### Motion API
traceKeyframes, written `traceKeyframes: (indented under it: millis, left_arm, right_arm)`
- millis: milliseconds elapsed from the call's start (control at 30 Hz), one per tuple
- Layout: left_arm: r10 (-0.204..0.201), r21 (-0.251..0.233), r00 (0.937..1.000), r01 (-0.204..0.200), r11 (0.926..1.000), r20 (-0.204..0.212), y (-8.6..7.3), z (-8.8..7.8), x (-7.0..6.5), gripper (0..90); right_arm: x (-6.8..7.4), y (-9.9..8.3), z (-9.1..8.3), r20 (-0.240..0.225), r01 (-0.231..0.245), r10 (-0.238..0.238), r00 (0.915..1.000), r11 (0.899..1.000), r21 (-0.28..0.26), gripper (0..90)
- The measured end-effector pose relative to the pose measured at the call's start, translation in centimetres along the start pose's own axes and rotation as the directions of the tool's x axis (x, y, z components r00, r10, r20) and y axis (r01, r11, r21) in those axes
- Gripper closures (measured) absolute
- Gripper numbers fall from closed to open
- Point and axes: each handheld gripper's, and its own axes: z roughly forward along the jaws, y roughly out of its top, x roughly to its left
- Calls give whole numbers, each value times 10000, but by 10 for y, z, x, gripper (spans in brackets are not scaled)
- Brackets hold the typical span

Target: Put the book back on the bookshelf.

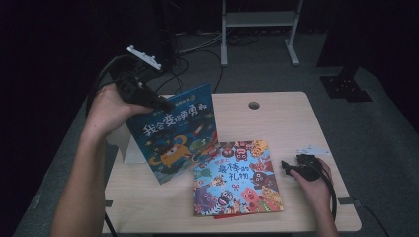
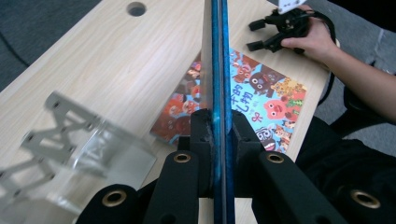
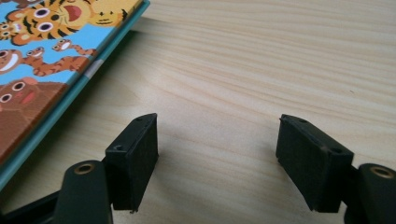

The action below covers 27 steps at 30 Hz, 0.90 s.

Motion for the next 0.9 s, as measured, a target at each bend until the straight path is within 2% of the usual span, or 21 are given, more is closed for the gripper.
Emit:
traceKeyframes:
  millis: [67,133,267,400,567,767,900]
  left_arm:
    - [-83,-29,9999,82,10000,-72,-7,-7,3,825]
    - [-361,-153,9992,359,9992,-169,-16,-16,6,825]
    - [-531,-291,9980,521,9982,-332,-34,-32,10,824]
    - [-890,-491,9948,866,9950,-487,-51,-48,15,825]
    - [-1085,-570,9907,1040,9929,-822,-70,-65,18,824]
    - [-1574,-726,9820,1503,9860,-1045,-95,-83,24,824]
    - [-1919,-781,9738,1834,9799,-1218,-111,-94,28,824]
  right_arm:
    - [0,0,0,32,10,-10,10000,10000,14,277]
    - [1,0,1,108,41,-42,9999,10000,58,256]
    - [0,0,1,235,-86,83,9997,9999,120,217]
    - [0,1,1,276,-136,133,9995,9998,125,211]
    - [0,1,2,249,-116,112,9996,9998,141,207]
    - [0,1,2,243,-113,110,9996,9998,141,207]
    - [0,1,1,239,-106,103,9997,9998,150,207]
